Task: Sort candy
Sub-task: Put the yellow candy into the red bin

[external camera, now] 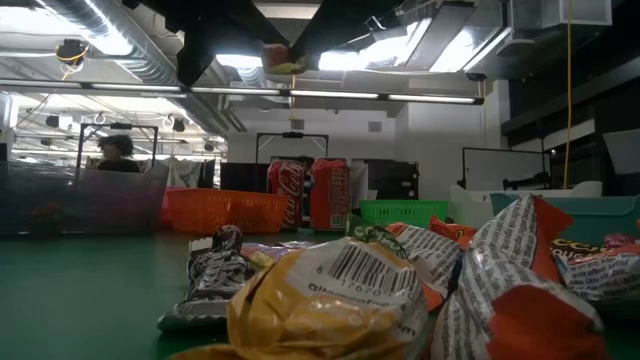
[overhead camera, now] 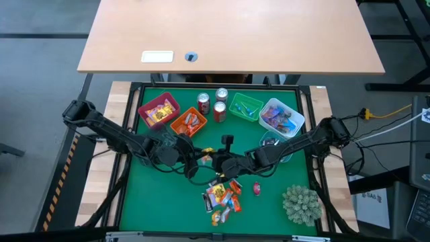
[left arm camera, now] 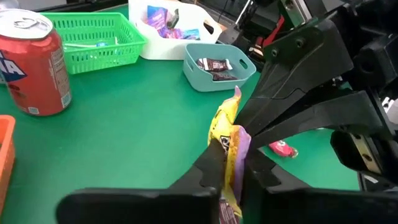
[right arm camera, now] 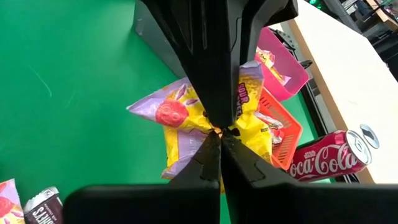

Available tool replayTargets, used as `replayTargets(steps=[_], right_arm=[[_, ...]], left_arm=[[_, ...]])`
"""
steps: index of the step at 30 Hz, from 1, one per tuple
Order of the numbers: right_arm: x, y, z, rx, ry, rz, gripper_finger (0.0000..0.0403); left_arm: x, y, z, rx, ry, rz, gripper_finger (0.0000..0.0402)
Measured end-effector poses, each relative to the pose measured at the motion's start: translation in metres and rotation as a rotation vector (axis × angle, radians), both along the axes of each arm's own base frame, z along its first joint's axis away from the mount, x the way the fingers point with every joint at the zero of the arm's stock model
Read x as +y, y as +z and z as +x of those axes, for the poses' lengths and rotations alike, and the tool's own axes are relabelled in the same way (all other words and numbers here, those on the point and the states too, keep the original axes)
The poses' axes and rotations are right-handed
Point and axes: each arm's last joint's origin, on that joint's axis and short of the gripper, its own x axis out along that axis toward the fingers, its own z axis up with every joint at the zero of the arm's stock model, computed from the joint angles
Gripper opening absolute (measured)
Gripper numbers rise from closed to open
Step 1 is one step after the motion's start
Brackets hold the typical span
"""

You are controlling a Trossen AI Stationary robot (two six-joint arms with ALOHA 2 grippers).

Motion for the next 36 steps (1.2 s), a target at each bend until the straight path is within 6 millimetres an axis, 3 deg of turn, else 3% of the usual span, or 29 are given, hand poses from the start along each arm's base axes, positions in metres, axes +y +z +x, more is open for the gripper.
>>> replayTargets(steps=[7,15,22,29,36], right_arm=[[0.002,0.0,0.0,0.016,0.059,0.053,0.0012],[0.003,0.0,0.0,0.016,0.072,0.103,0.0121],[0.009,-0.005,-0.005,0.09,0.151,0.152,0.0181],[0.012,-0.017,-0.018,0.291,0.175,0.385,0.0188],[0.01,-0.025,-0.029,0.429,0.08,0.505,0.0189]], left_arm=[[0.0,-0.001,0.0,0.008,-0.007,0.0,0.0007],[0.008,-0.004,-0.001,0.057,0.01,0.011,0.0002],[0.034,0.003,-0.014,0.152,0.055,0.016,0.0001],[0.07,0.008,-0.044,0.333,0.185,0.062,0.0001],[0.108,0.001,-0.072,0.574,0.446,0.198,0.0001]])
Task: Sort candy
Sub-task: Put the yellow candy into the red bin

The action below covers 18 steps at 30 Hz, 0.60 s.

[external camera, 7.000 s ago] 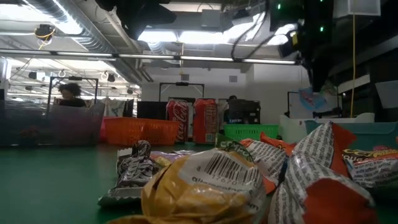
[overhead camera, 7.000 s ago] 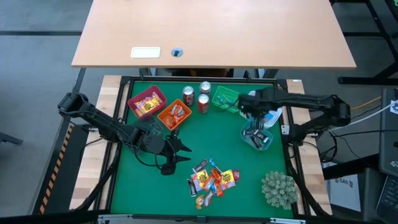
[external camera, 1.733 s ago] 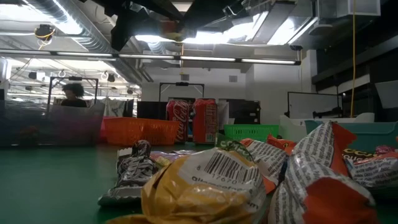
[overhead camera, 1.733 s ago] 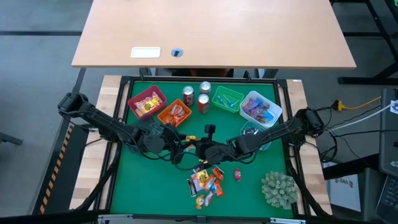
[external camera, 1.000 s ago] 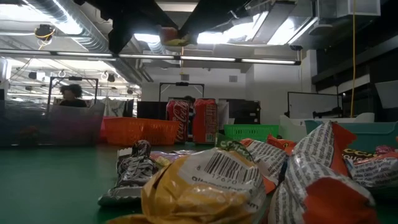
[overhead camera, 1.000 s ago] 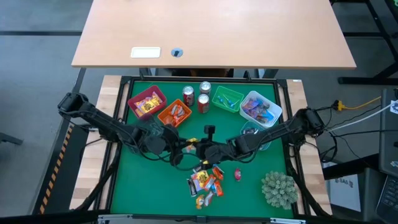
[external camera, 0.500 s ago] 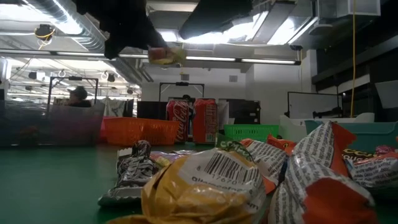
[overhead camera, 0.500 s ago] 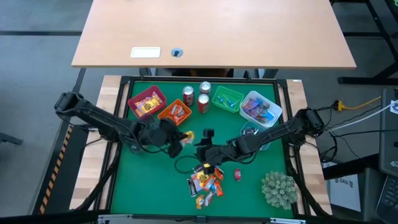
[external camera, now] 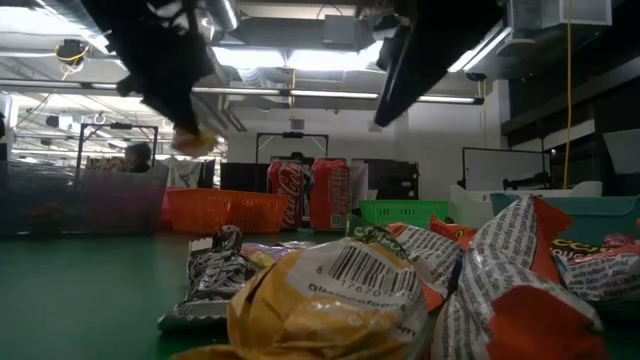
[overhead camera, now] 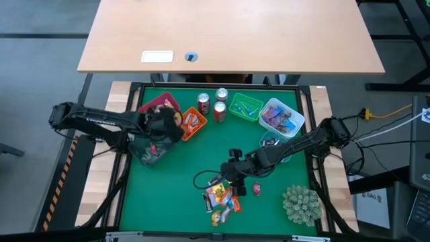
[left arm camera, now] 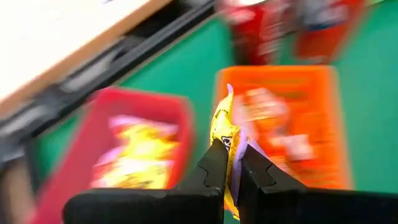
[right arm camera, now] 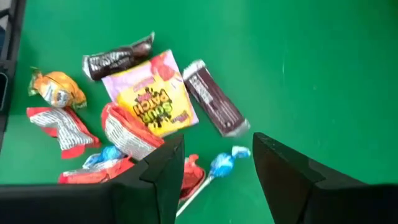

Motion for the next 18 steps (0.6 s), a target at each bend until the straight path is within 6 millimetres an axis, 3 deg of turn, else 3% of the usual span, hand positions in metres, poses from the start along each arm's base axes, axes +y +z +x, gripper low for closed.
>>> replayTargets(steps=[11,18], right_arm=[[0.002,-0.016,-0.01,0.093,-0.142,0.069,0.0189],[0.014,-0.029,-0.023,0.138,-0.177,0.075,0.0189]], left_arm=[[0.042,-0.004,-0.014,0.239,0.127,0.12,0.0003],[0.058,-0.004,-0.02,0.316,0.146,0.131,0.0046]])
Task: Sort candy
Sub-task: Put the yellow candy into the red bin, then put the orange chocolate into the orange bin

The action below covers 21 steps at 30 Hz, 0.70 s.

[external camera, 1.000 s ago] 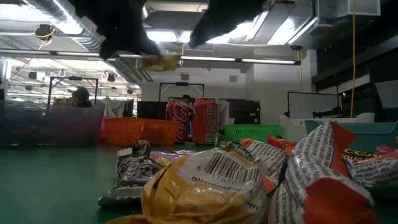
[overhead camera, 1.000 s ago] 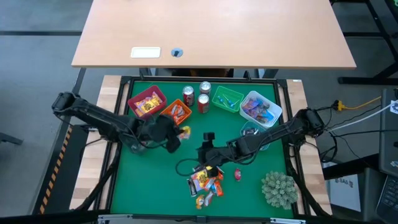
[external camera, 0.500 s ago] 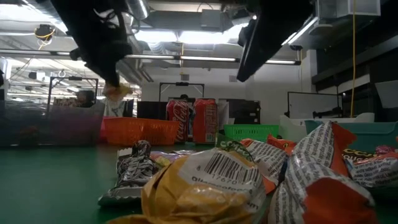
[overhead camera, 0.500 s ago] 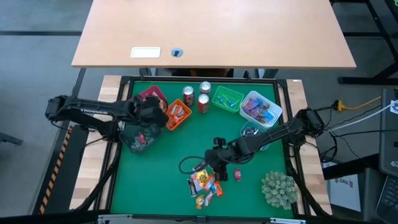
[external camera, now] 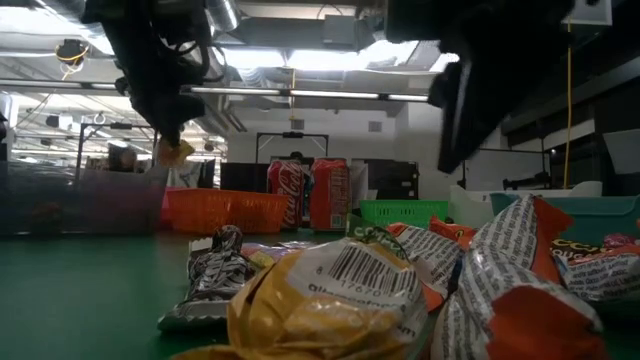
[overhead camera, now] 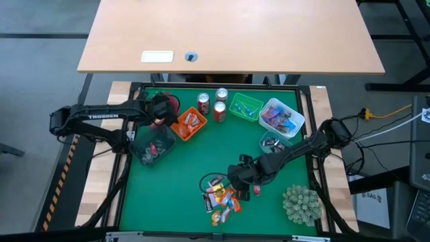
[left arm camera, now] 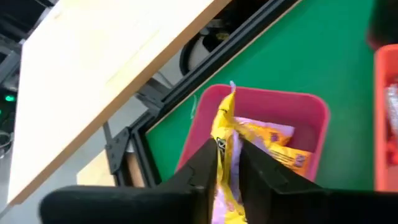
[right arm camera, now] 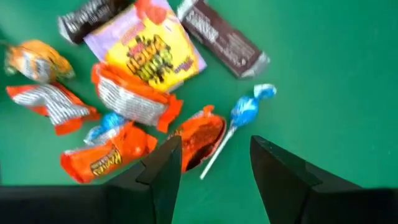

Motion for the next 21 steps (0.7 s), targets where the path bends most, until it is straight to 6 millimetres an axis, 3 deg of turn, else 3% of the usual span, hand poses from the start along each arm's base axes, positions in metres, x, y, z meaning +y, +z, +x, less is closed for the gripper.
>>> replayTargets(steps=[9,21], right_arm=[[0.013,-0.016,-0.014,0.014,-0.081,-0.009,0.0189],[0.037,-0.035,-0.026,-0.099,-0.047,0.0,0.0189]], left_arm=[[0.012,0.0,-0.005,-0.002,0.066,0.0,0.0103],[0.011,-0.001,-0.004,-0.03,0.04,-0.072,0.011]])
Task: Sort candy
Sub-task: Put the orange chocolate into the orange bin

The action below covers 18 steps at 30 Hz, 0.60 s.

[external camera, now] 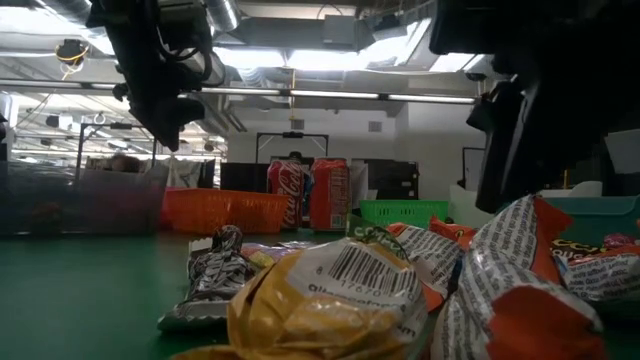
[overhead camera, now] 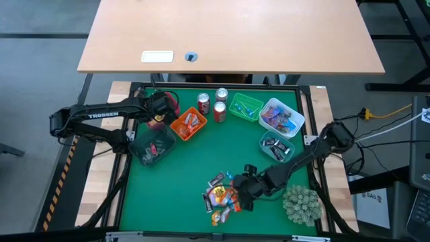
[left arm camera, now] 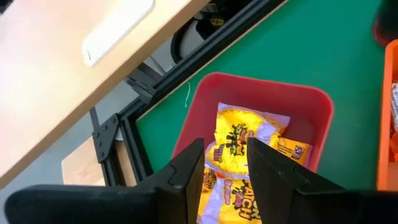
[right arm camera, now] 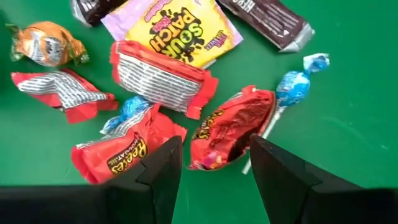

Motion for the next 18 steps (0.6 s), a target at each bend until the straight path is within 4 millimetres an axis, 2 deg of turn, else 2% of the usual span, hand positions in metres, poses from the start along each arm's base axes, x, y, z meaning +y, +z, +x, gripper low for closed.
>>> replayTargets(steps=[14,18], right_arm=[[0.004,-0.037,0.002,0.01,0.001,-0.037,0.0188],[0.005,-0.04,0.003,0.013,-0.002,-0.047,0.0171]], left_arm=[[0.0,0.001,0.002,-0.031,-0.009,-0.008,0.011],[0.0,0.001,0.003,-0.035,-0.01,-0.007,0.011]])
